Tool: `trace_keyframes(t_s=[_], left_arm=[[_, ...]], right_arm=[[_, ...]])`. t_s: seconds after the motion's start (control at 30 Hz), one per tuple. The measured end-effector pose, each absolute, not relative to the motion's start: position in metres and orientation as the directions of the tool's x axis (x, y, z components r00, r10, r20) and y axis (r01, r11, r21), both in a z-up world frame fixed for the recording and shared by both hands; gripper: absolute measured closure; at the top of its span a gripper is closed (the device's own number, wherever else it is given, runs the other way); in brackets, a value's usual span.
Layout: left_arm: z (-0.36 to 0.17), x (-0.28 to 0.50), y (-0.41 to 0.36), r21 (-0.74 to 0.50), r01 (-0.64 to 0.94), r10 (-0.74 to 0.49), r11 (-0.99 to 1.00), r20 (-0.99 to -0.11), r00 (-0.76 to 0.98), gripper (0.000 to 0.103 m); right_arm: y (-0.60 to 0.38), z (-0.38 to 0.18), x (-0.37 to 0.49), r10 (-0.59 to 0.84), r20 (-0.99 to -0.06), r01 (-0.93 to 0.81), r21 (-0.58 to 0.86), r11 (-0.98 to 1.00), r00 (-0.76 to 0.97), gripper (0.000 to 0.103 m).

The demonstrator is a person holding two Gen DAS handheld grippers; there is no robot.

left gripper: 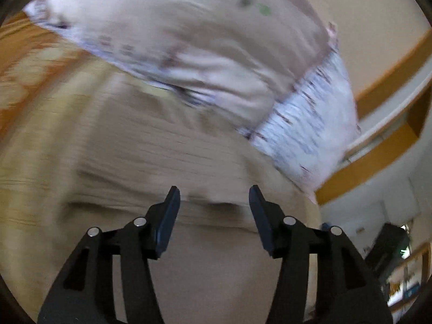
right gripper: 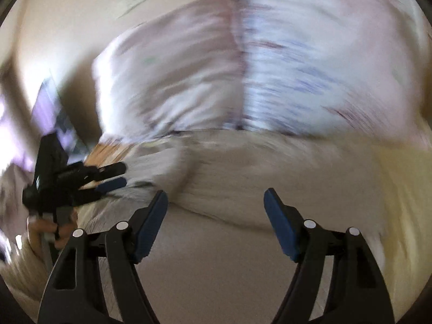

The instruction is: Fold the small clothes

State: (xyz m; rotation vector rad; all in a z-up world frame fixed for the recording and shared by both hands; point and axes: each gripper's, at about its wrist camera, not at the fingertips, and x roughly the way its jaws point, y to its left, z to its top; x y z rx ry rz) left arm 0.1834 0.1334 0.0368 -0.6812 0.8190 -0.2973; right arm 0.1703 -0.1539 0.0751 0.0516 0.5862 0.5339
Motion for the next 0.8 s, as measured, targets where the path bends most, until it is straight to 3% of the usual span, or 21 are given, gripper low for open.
trace_keyframes(t_s=[0.13, 0.23, 0.47, 0.5, 0.57, 0.63, 0.8], left_arm=[[0.013, 0.183, 0.167, -0.66, -0.111, -0.451, 0.743, -0.616, 0.646, 0.053], [0.001, 0.181, 0.182, -0.675, -0.13, -0.452, 0.727, -0.612, 0.649, 0.065], [-0.007, 0.177, 0.196, -0.707, -0.112, -0.486, 0.698, -0.583, 0.652, 0.067], [-0.007, 0.177, 0.196, -0.709, -0.11, -0.488, 0.697, -0.581, 0.651, 0.067], [-0.008, 0.178, 0.196, -0.717, -0.107, -0.497, 0.689, -0.575, 0.65, 0.067], [-0.008, 0.178, 0.197, -0.722, -0.105, -0.502, 0.684, -0.571, 0.65, 0.067], [-0.007, 0.178, 0.196, -0.712, -0.106, -0.493, 0.694, -0.577, 0.651, 0.067]], right_arm=[[-0.072, 0.079, 0.183, 0.583, -0.529, -0.658, 0.06, 0.751, 0.617, 0.044], [-0.023, 0.067, 0.196, 0.572, -0.58, -0.716, -0.026, 0.698, 0.58, 0.049], [0.034, 0.024, 0.214, 0.429, -0.694, -0.729, -0.203, 0.654, 0.578, 0.049], [0.035, 0.019, 0.217, 0.41, -0.703, -0.719, -0.207, 0.663, 0.581, 0.052], [0.029, 0.014, 0.226, 0.415, -0.701, -0.701, -0.171, 0.692, 0.58, 0.067], [0.019, 0.017, 0.229, 0.444, -0.693, -0.69, -0.106, 0.716, 0.568, 0.093], [-0.03, 0.038, 0.235, 0.469, -0.622, -0.564, 0.052, 0.824, 0.628, 0.095]])
